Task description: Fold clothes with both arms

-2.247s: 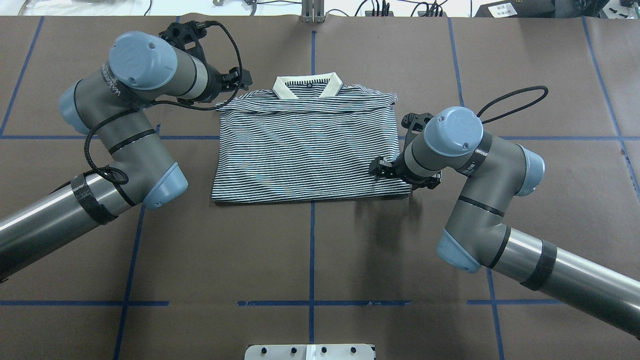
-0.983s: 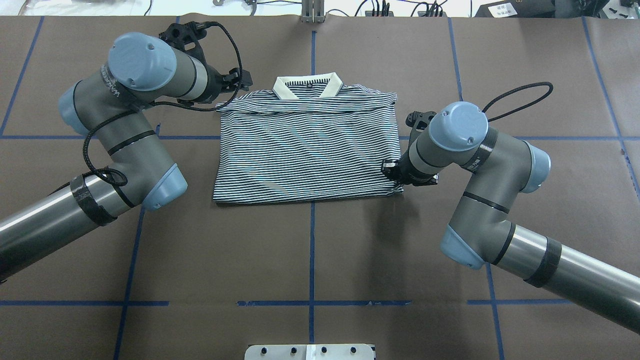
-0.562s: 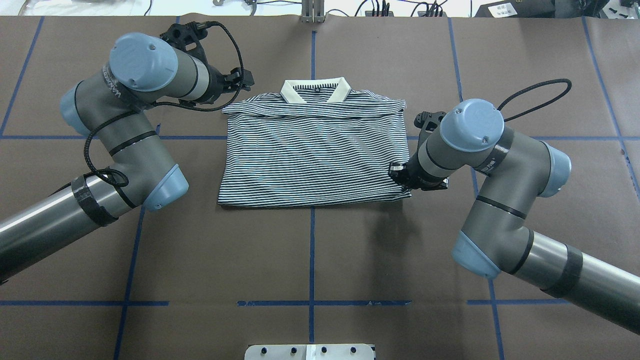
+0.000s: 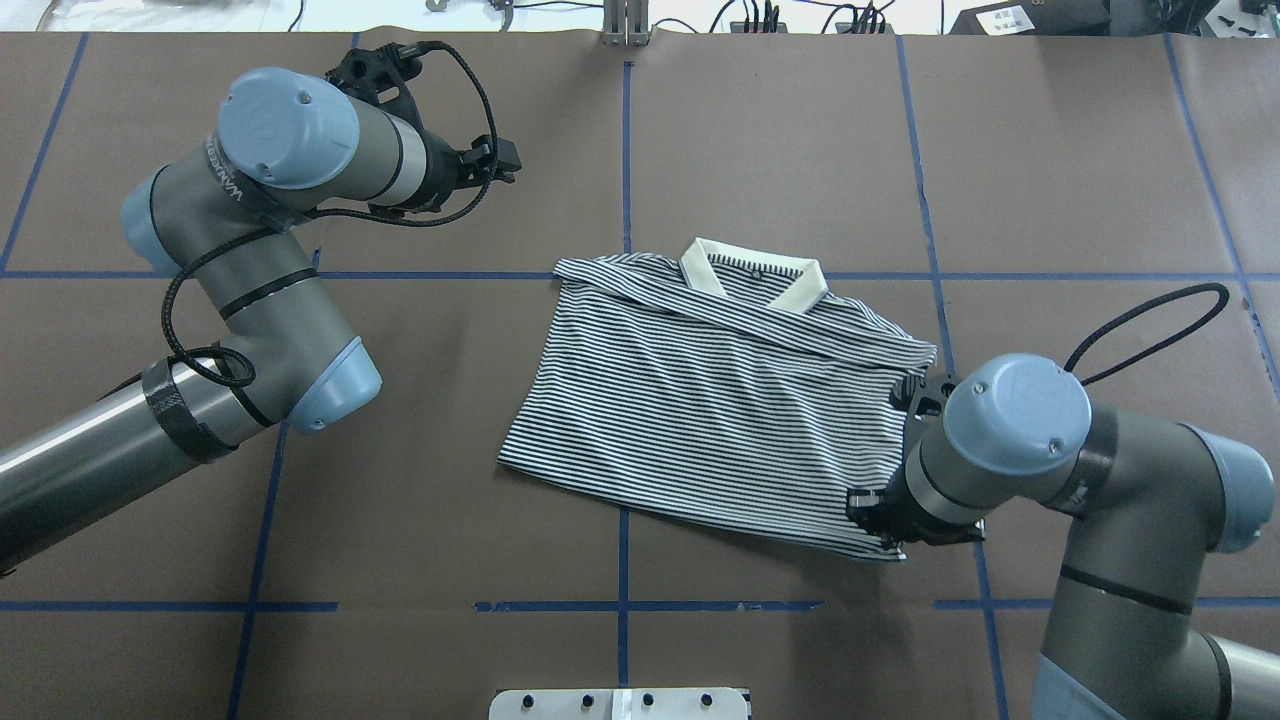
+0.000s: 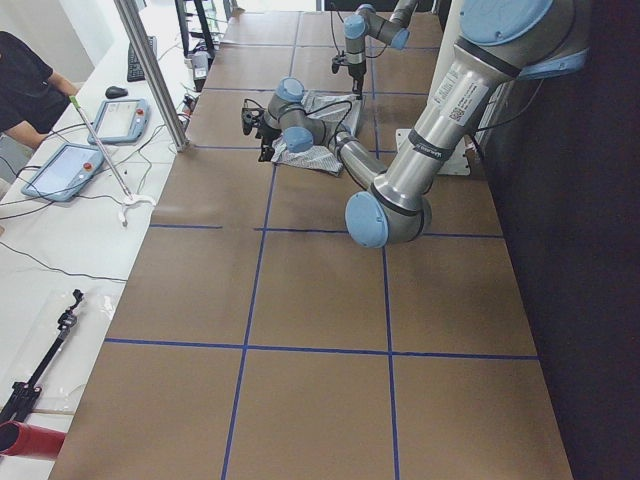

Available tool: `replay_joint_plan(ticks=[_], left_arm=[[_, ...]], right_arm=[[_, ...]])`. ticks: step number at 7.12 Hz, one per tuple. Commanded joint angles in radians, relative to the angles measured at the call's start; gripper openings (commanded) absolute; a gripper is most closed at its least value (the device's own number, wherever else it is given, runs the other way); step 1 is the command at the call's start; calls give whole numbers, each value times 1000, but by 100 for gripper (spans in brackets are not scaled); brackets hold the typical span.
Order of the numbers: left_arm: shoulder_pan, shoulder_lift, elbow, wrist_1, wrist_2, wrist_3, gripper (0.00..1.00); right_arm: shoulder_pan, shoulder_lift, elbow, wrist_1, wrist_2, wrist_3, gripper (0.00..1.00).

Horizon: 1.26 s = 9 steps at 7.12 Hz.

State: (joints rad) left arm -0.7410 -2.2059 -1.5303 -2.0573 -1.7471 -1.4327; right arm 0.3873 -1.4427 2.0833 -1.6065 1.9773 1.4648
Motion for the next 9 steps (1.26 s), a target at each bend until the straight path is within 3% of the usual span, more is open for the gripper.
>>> replay_joint_plan(ticks=[1, 2, 3, 5, 8, 9], left_arm=[[23, 0, -19, 0, 1, -35, 100], [40, 0, -27, 0, 1, -57, 100], [54, 0, -42, 0, 3, -61, 100], [99, 0, -100, 73, -27, -74, 100], [314, 61, -318, 234, -12, -434, 100], [401, 60, -359, 331, 54, -541, 100]], right_arm=[[-114, -85, 53, -35, -1, 90, 0], [-119, -108, 67, -35, -1, 91, 0], [-129, -119, 78, -35, -12, 98, 97], [-136, -101, 84, -27, -53, 196, 100], [-9, 11, 95, -20, -52, 157, 100], [39, 46, 103, -18, -43, 81, 100]])
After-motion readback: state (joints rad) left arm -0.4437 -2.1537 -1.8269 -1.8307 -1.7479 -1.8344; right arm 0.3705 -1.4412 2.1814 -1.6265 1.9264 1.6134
